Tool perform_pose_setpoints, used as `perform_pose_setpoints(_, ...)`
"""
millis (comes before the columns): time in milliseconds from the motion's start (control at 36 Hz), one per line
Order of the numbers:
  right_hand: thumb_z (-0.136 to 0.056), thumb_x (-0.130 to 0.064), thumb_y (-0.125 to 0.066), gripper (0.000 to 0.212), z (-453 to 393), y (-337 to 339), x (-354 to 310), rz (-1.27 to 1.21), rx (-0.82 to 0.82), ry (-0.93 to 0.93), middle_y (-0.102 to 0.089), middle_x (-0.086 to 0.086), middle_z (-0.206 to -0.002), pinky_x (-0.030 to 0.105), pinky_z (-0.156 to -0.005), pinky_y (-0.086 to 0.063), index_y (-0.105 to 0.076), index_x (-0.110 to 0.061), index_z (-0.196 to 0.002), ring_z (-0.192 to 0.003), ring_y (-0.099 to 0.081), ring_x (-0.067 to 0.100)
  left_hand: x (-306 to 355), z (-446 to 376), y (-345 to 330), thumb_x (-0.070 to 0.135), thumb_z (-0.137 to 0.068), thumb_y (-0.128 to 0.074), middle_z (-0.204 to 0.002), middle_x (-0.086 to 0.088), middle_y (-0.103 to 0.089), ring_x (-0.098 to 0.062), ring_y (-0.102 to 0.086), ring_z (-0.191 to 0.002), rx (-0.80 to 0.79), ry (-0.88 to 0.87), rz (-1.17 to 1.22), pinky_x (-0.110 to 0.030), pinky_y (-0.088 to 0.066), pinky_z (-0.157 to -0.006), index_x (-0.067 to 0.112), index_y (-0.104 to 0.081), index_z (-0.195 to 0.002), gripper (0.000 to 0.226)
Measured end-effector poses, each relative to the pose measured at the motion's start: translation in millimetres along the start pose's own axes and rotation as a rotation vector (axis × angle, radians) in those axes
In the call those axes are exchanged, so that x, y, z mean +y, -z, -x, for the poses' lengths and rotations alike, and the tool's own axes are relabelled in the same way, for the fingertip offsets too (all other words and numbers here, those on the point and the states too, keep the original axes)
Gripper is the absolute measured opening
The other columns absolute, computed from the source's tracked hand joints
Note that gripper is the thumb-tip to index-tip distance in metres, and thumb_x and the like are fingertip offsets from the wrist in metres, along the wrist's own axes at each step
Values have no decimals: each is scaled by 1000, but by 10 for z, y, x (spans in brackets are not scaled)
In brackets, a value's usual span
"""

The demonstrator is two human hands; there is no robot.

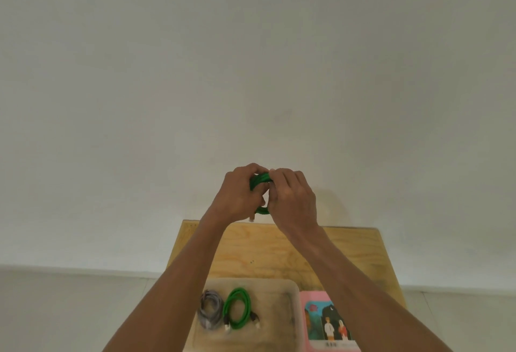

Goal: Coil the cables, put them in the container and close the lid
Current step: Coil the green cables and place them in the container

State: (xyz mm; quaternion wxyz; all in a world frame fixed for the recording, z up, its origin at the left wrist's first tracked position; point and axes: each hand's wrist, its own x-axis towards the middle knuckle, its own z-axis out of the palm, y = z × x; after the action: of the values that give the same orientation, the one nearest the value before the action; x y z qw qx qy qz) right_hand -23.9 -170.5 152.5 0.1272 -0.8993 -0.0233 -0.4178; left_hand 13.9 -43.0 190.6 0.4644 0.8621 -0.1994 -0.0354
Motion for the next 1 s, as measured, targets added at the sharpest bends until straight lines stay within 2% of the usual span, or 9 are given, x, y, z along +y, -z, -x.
perform_pose_setpoints(139, -89, -4, -50, 21, 112, -72, -89, 10, -15, 14, -69, 5, -88, 30, -46, -51, -69, -4, -95, -75, -62, 25, -99, 66, 104, 11, -95, -64, -90, -4, -71, -14, -73, -63, -81, 57, 103, -33, -63, -66, 13, -65, -114, 20)
perform_pose_setpoints(222, -90, -1, -58, 19, 196, -104, -79, 29, -58, 103, -71, 6, -97, 31, -62, -57, -70, -5, -105, -86, -64, 24, -206, 137, 147, 11, -95, -64, -100, -8, -70, -21, -74, -68, -122, 92, 179, -40, -63, -67, 14, -63, -114, 19)
perform_pose_setpoints(278, -87, 2, -63, 25, 248, -99, -78, -5, -70, 154, -71, 5, -100, 29, -67, -57, -70, -6, -110, -88, -65, 23, -275, 194, 166, 10, -95, -65, -101, -11, -68, -24, -74, -71, -150, 133, 239, -36, -60, -61, 14, -60, -117, 23)
perform_pose_setpoints(444, -84, 2, -69, 29, 502, -150, -146, -30, -104, 180, -72, 7, -102, 33, -56, -57, -72, -9, -111, -81, -67, 24, -528, 361, 179, 9, -94, -68, -96, -16, -69, -27, -74, -73, -233, 217, 343, -47, -58, -66, 9, -58, -115, 23)
perform_pose_setpoints(556, -89, -5, -62, 22, 706, -178, -219, -29, -180, 125, -72, 9, -102, 33, -61, -58, -71, -5, -109, -84, -68, 25, -659, 474, 146, 8, -92, -69, -95, -17, -70, -28, -75, -76, -273, 225, 361, -49, -59, -68, 9, -60, -114, 24)
perform_pose_setpoints(667, -87, -8, -60, 20, 886, -150, -296, -83, -226, 22, -72, 10, -94, 34, -62, -60, -74, -2, -100, -79, -69, 27, -797, 574, 71, 12, -92, -71, -100, -17, -70, -25, -75, -79, -325, 241, 363, -41, -61, -63, 10, -62, -117, 27)
perform_pose_setpoints(861, -83, -3, -70, 13, 1322, -135, -362, -163, -325, -228, -71, 11, -92, 34, -60, -58, -75, -3, -95, -78, -69, 29, -1066, 819, -213, 22, -95, -67, -100, -11, -74, -16, -75, -80, -376, 266, 330, -54, -60, -71, 11, -64, -127, 34)
perform_pose_setpoints(944, -80, 0, -74, 14, 1478, -124, -364, -149, -386, -304, -72, 10, -89, 34, -61, -57, -75, -4, -94, -76, -68, 29, -1222, 902, -361, 28, -97, -64, -99, -3, -75, -13, -75, -88, -370, 283, 302, -46, -60, -78, 13, -64, -127, 34)
perform_pose_setpoints(1000, -79, 2, -74, 16, 1592, -139, -339, -118, -441, -378, -72, 10, -89, 35, -62, -56, -76, -4, -93, -75, -68, 30, -1341, 960, -429, 35, -97, -62, -103, 4, -73, -13, -71, -99, -341, 280, 223, -22, -56, -80, 16, -63, -129, 37)
